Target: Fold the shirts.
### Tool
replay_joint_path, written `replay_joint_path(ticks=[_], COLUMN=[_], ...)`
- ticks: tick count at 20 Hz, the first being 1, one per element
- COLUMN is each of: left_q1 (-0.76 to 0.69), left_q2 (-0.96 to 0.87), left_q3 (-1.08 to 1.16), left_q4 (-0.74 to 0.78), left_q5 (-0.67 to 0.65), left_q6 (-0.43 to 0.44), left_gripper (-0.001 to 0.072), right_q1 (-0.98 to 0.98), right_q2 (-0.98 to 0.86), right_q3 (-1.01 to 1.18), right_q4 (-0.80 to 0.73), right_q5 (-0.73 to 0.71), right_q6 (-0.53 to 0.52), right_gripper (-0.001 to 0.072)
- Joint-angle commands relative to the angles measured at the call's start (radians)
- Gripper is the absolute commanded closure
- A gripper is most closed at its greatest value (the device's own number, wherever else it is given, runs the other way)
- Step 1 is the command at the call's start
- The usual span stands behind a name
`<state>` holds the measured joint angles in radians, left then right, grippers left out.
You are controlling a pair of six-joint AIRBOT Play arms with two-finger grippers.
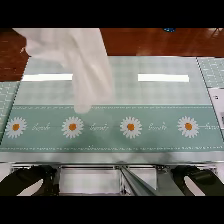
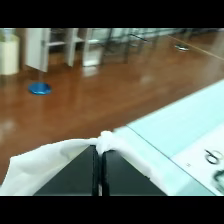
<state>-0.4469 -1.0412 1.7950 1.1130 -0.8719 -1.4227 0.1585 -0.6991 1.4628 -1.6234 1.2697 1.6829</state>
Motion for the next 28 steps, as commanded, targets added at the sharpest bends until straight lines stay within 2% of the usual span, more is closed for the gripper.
replay_joint_path(ticks=[1, 3, 5, 9, 12, 13, 14, 15, 17, 20, 21, 22, 23, 24, 25, 26, 28], left_q1=[-0.172, -0.243, -0.307, -0.337, -0.335, -0.333, -0.32, -0.29, -0.168, 0.129, 0.239, 0.331, 0.414, 0.477, 0.523, 0.548, 0.551], left_q2=[0.124, 0.188, 0.237, 0.25, 0.222, 0.209, 0.195, 0.189, 0.198, 0.244, 0.27, 0.291, 0.301, 0.293, 0.269, 0.229, 0.115], left_q3=[-0.31, -0.528, -0.722, -1.007, -1.174, -1.204, -1.214, -1.204, -1.146, -1.02, -1.01, -1.026, -1.067, -1.12, -1.184, -1.239, -1.29], left_q4=[0.0, 0.0, 0.0, 0.0, 0.0, 0.0, 0.001, 0.003, 0.032, 0.047, 0.047, 0.042, -0.005, -0.094, -0.23, -0.371, -0.51], left_q5=[0.208, 0.33, 0.389, 0.38, 0.38, 0.373, 0.351, 0.312, 0.19, -0.05, -0.085, -0.095, -0.098, -0.106, -0.118, -0.145, -0.196], left_q6=[-0.079, -0.166, -0.223, -0.26, -0.316, -0.332, -0.337, -0.336, -0.314, -0.176, -0.147, -0.145, -0.144, -0.135, -0.072, 0.052, 0.207], left_gripper=[0.069, 0.0691, 0.069, 0.0689, 0.0687, 0.061, 0.0321, 0.0204, 0.0204, 0.0204, 0.0204, 0.0204, 0.0204, 0.0205, 0.0205, 0.0205, 0.0204], right_q1=[0.0, 0.0, 0.0, 0.0, 0.001, 0.0, 0.0, 0.0, -0.02, -0.21, -0.297, -0.403, -0.499, -0.565, -0.603, -0.615, -0.61], right_q2=[0.018, 0.018, 0.018, 0.018, 0.018, 0.018, 0.016, 0.008, -0.031, -0.043, -0.037, -0.026, -0.014, -0.006, -0.006, -0.014, -0.035], right_q3=[0.0, 0.0, -0.001, -0.088, -0.243, -0.304, -0.359, -0.401, -0.405, -0.339, -0.342, -0.367, -0.425, -0.504, -0.591, -0.684, -0.825], right_q4=[0.002, 0.002, 0.001, 0.011, 0.086, 0.118, 0.135, 0.131, 0.016, -0.293, -0.333, -0.298, -0.167, -0.028, 0.122, 0.292, 0.571], right_q5=[0.018, 0.023, 0.037, 0.059, 0.047, 0.026, -0.005, -0.036, -0.05, -0.049, -0.043, -0.042, -0.064, -0.094, -0.108, -0.117, -0.113], right_q6=[-0.002, -0.002, -0.002, -0.001, -0.002, -0.004, -0.016, -0.018, -0.008, 0.009, 0.063, 0.135, 0.134, 0.085, 0.027, -0.052, -0.211], right_gripper=[0.0303, 0.0303, 0.0303, 0.0303, 0.0303, 0.0303, 0.0302, 0.0303, 0.0303, 0.0303, 0.0304, 0.0304, 0.0304, 0.0304, 0.0304, 0.0304, 0.0304])
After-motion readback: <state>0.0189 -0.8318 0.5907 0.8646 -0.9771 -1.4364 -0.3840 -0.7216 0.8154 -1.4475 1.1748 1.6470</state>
